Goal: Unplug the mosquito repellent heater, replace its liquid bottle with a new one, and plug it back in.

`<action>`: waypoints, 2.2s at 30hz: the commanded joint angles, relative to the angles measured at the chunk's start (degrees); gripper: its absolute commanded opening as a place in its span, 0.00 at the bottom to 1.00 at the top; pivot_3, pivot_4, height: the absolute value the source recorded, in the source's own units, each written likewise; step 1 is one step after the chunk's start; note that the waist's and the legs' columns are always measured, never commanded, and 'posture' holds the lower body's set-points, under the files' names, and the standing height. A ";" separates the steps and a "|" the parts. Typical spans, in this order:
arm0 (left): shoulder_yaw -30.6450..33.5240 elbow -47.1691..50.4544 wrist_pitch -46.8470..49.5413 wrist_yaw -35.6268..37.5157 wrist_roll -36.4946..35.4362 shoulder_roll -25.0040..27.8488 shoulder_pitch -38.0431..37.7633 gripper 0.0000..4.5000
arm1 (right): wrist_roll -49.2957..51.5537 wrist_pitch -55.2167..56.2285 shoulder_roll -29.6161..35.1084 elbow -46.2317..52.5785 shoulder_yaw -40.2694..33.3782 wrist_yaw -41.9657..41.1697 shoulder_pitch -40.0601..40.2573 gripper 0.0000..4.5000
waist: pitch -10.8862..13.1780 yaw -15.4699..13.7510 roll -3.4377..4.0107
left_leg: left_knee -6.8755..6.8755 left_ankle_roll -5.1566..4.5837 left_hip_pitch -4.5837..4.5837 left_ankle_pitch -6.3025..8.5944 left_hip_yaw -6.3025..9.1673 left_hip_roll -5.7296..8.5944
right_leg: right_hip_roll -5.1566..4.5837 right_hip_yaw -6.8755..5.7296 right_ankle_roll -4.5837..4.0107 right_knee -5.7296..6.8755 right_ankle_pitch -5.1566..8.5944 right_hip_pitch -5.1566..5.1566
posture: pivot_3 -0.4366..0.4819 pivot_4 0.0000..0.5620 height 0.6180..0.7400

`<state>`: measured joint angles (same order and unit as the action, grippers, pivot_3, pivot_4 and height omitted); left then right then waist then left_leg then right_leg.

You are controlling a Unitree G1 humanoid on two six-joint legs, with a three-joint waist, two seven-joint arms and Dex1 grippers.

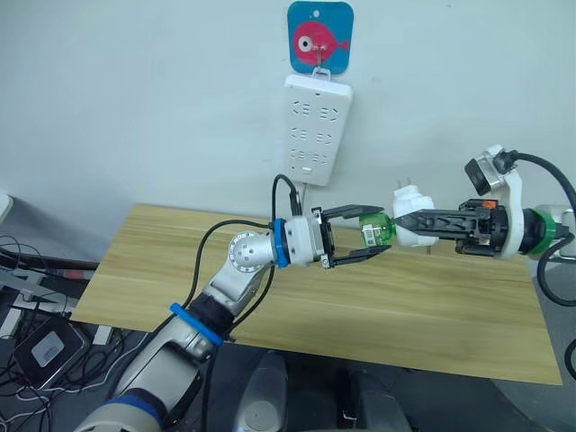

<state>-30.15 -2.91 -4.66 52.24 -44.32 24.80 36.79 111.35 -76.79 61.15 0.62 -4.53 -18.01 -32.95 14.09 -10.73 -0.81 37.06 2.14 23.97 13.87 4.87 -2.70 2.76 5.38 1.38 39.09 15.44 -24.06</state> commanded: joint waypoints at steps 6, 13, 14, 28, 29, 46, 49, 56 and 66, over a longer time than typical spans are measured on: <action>14.36 -9.47 61.35 -15.87 -40.68 -2.55 9.06 0.50 | -1.14 -1.36 1.19 3.17 -0.12 -4.93 -0.81 0.70 | 0.01 1.96 -0.02 | 0.06 -0.18 -0.04 -0.12 0.00 0.06 | 0.05 0.01 0.17 -0.01 0.10 0.05 | 0.77 0.39 1.00; 22.50 -20.46 75.62 -15.18 -42.63 -6.29 11.74 0.73 | -3.13 -0.49 0.13 2.03 0.21 -5.01 -1.91 0.70 | 0.01 3.88 -0.01 | 0.01 -0.21 -0.03 -0.15 -0.06 0.09 | 0.05 0.08 0.02 0.00 0.01 0.00 | 0.76 0.39 1.00; 23.67 -20.54 75.90 -15.12 -42.10 -6.85 11.80 0.80 | -3.05 -0.30 0.07 1.96 0.16 -4.86 -1.89 0.70 | 0.01 4.01 -0.01 | -0.04 -0.19 -0.04 -0.16 -0.07 0.07 | 0.05 0.08 0.01 0.01 0.01 -0.03 | 0.76 0.39 1.00; 19.14 -1.78 18.08 9.10 9.16 -1.20 3.54 1.00 | 1.10 2.16 0.68 -5.19 -1.52 -0.73 -1.33 0.70 | -0.02 3.43 0.03 | -0.15 0.15 -0.09 -0.35 -0.38 0.10 | -0.08 0.26 -0.06 -0.05 -0.03 -0.05 | 0.76 0.38 1.00; 18.87 -2.66 9.46 9.95 13.90 -1.69 2.74 1.00 | 1.25 2.23 0.57 -5.86 -1.60 -0.41 -1.54 0.70 | -0.02 3.01 0.03 | -0.14 0.15 -0.08 -0.35 -0.38 0.10 | -0.08 0.26 -0.07 -0.06 -0.04 -0.05 | 0.76 0.38 1.00; 19.88 -34.77 -71.55 -3.67 51.34 -10.99 8.77 1.00 | 1.65 0.72 -3.96 -5.83 -1.12 2.41 -4.01 0.70 | -0.04 -1.53 0.05 | 0.03 -0.10 0.04 -0.21 -0.44 0.12 | -0.08 0.32 0.03 -0.08 -0.22 -0.04 | 0.78 0.36 1.00; 20.18 -37.14 -73.52 -8.56 56.12 -11.61 10.50 1.00 | 1.65 0.57 -4.34 -5.04 -1.11 2.52 -3.65 0.70 | -0.04 -1.74 0.05 | 0.03 -0.10 0.03 -0.22 -0.43 0.13 | -0.08 0.31 0.04 -0.07 -0.25 -0.04 | 0.78 0.36 1.00; 19.14 -39.02 -75.07 -17.94 63.69 -11.31 12.62 0.96 | 1.65 0.30 -4.81 -4.13 -1.22 2.44 -3.27 0.70 | -0.04 -1.73 0.05 | 0.03 -0.10 0.02 -0.22 -0.42 0.12 | -0.08 0.28 0.03 -0.03 -0.25 -0.04 | 0.77 0.36 1.00; 13.25 -39.50 -74.78 -22.99 61.09 -9.18 13.25 0.51 | 1.65 0.51 -5.19 -3.93 -1.22 2.81 -2.92 0.70 | -0.04 -1.72 0.05 | 0.03 -0.12 0.01 -0.23 -0.41 0.11 | -0.08 0.26 0.02 0.00 -0.26 -0.03 | 0.77 0.37 1.00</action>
<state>-14.91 -43.25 -79.17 29.44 20.16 15.56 49.19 111.09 -76.67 55.66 -4.72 -3.78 -14.79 -35.80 14.05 -12.45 -0.75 37.10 2.02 23.98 13.64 4.47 -2.59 2.69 5.64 1.39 39.09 15.17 -24.09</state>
